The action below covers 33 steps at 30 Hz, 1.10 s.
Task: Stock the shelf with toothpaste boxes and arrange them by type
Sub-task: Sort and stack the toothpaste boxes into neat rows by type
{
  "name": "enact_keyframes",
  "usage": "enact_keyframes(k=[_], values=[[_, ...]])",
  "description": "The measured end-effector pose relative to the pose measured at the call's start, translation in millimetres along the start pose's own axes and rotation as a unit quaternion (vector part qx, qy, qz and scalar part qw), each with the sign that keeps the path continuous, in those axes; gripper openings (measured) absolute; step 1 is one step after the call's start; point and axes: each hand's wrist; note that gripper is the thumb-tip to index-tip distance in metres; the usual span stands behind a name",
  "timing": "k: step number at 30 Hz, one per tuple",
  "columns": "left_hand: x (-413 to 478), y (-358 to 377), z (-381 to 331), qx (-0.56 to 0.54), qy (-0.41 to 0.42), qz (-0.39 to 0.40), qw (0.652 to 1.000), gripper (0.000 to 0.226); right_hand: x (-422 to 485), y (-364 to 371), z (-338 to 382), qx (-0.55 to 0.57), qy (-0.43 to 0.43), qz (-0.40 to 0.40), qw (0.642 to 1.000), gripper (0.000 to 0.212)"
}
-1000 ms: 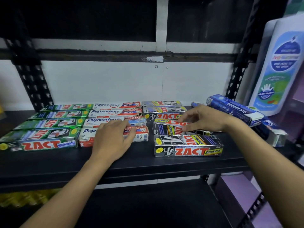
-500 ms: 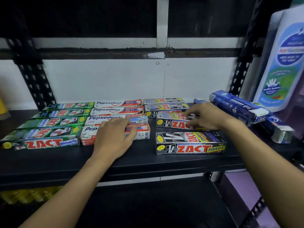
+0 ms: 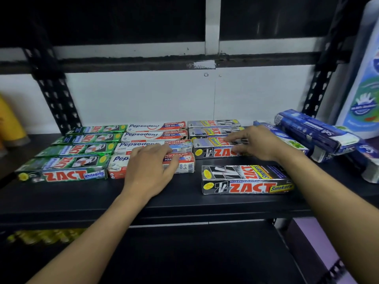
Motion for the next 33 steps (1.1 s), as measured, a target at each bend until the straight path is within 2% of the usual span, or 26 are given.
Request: enact_keyframes(k=[16, 20, 22, 26, 33], values=[[0.9, 2.4, 0.5, 0.014, -0.004, 0.000, 1.000, 0.052, 2.6, 1.2, -0.2, -0.019, -0.031, 0.009, 0.999, 0.040], [-0.2, 1.8, 0.5, 0.009, -0.003, -0.003, 1.000, 0.051, 1.3, -4.3, 1.6, 0.033, -0.022, -0.012, 0.999, 0.035], [0.2, 1.4, -0.3, 0.008, -0.003, -0.004, 1.000, 0.051, 2.5, -8.7, 3.5, 0.026, 0.015, -0.014, 0.999, 0.047], [-0.4, 0.9, -0.7, 0.004, -0.004, -0.003, 1.000, 0.052, 3.5, -12.0, 10.3, -0.010, 0.064, 0.104, 0.992, 0.082], [-0.5, 0.0, -1.6, 0.001, -0.005, -0.002, 1.000, 0.050, 5.7, -6.2, 1.6, -0.041, 0.065, 0.153, 0.985, 0.086]])
Point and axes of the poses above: each hand's wrist, its own x-axis towards the middle knuckle, its own y-axis out of the palm, z = x × y, and after that the axes turned 6 degrees about -x, right-handed
